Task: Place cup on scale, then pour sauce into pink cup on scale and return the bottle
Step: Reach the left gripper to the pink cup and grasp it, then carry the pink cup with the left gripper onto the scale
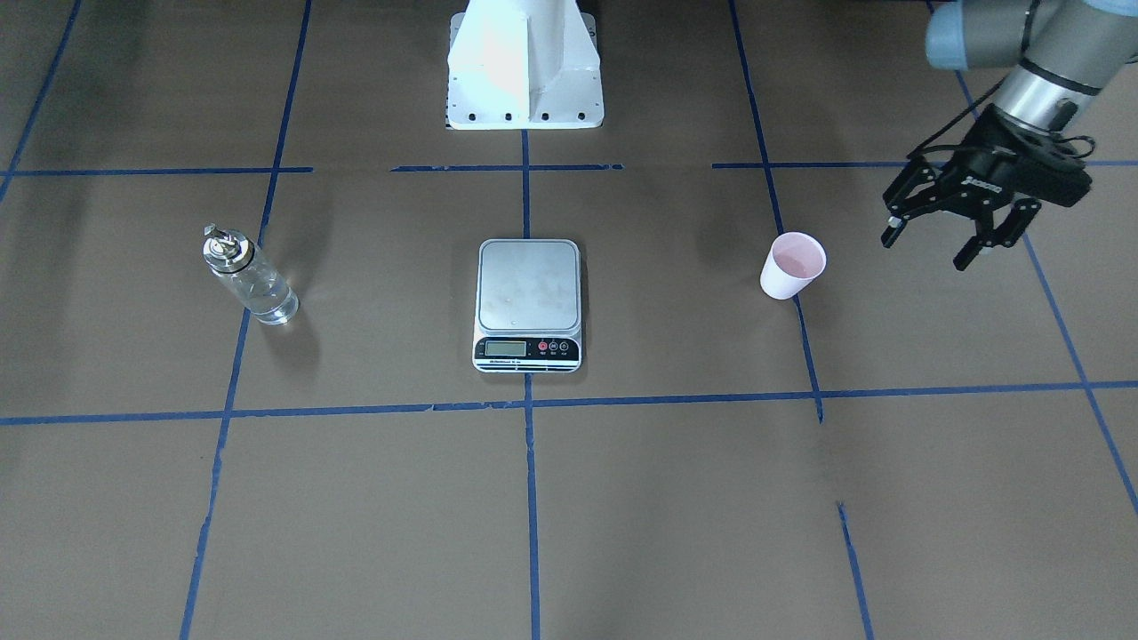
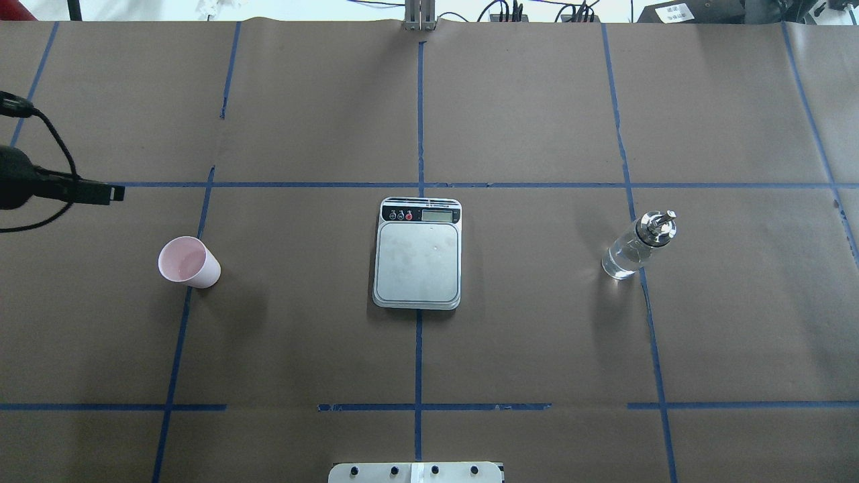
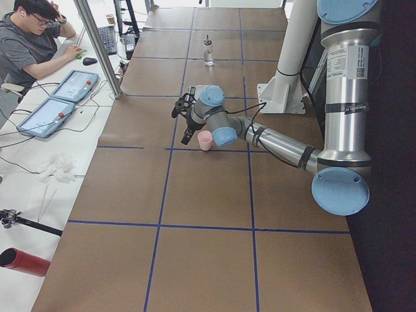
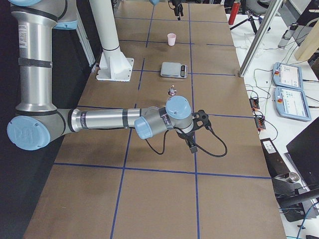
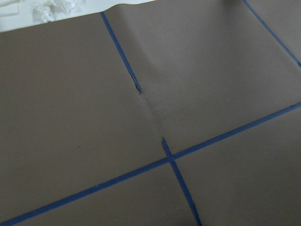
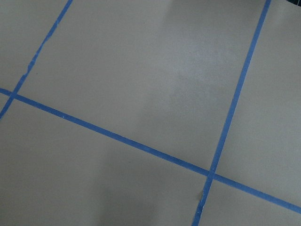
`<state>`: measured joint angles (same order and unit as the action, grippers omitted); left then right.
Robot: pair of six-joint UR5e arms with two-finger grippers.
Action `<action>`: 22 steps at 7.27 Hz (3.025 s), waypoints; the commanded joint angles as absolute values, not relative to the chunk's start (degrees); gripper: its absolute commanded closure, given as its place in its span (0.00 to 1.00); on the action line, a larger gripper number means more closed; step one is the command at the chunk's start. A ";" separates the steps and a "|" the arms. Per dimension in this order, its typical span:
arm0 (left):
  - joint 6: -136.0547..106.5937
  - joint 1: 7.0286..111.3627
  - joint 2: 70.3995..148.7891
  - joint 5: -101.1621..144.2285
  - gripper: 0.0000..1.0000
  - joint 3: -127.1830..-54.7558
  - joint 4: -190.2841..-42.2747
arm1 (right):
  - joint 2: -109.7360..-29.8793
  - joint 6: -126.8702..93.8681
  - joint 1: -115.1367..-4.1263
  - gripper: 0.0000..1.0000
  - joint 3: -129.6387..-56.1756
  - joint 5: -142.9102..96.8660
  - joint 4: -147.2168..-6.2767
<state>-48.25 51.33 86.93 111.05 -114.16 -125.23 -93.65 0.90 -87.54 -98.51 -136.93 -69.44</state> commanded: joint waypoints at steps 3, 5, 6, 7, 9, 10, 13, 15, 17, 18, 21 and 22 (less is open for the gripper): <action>-62.84 37.45 86.84 100.99 0.29 -114.18 -119.88 | -93.78 0.97 -87.54 0.00 -98.53 -136.93 -69.43; -62.75 36.92 87.10 100.99 0.39 -112.69 -119.88 | -93.95 0.97 -87.54 0.00 -98.61 -136.93 -69.43; -62.75 36.65 87.36 100.99 0.55 -111.81 -119.88 | -93.96 0.97 -87.54 0.00 -98.61 -136.93 -69.43; -62.67 36.22 87.36 100.99 0.78 -111.80 -119.88 | -93.96 0.97 -87.54 0.00 -98.61 -136.93 -69.43; -62.40 36.21 87.97 101.07 1.00 -112.14 -119.88 | -94.04 0.97 -87.54 0.00 -98.79 -136.93 -69.43; -62.23 36.21 88.33 101.16 1.00 -112.67 -119.88 | -94.04 0.97 -87.54 0.00 -98.79 -136.93 -69.43; -62.05 36.21 99.32 102.65 1.00 -116.80 -104.33 | -94.04 0.97 -87.54 0.00 -98.88 -136.93 -69.43; -63.10 34.64 115.68 102.92 1.00 -115.32 -89.61 | -94.04 0.97 -87.54 0.00 -98.88 -136.93 -69.43; -68.94 32.53 124.40 102.92 1.00 -108.33 -89.47 | -94.04 0.88 -87.54 0.00 -98.88 -136.93 -69.43; -72.74 31.82 130.63 102.83 1.00 -102.02 -89.65 | -94.04 0.88 -87.54 0.00 -98.88 -137.02 -69.43; -74.36 30.50 135.18 102.39 1.00 -96.24 -89.91 | -94.04 0.88 -87.54 0.00 -98.96 -136.93 -69.43; -74.27 29.71 135.00 102.39 0.97 -96.15 -90.00 | -94.04 0.88 -87.54 0.00 -98.96 -136.93 -69.43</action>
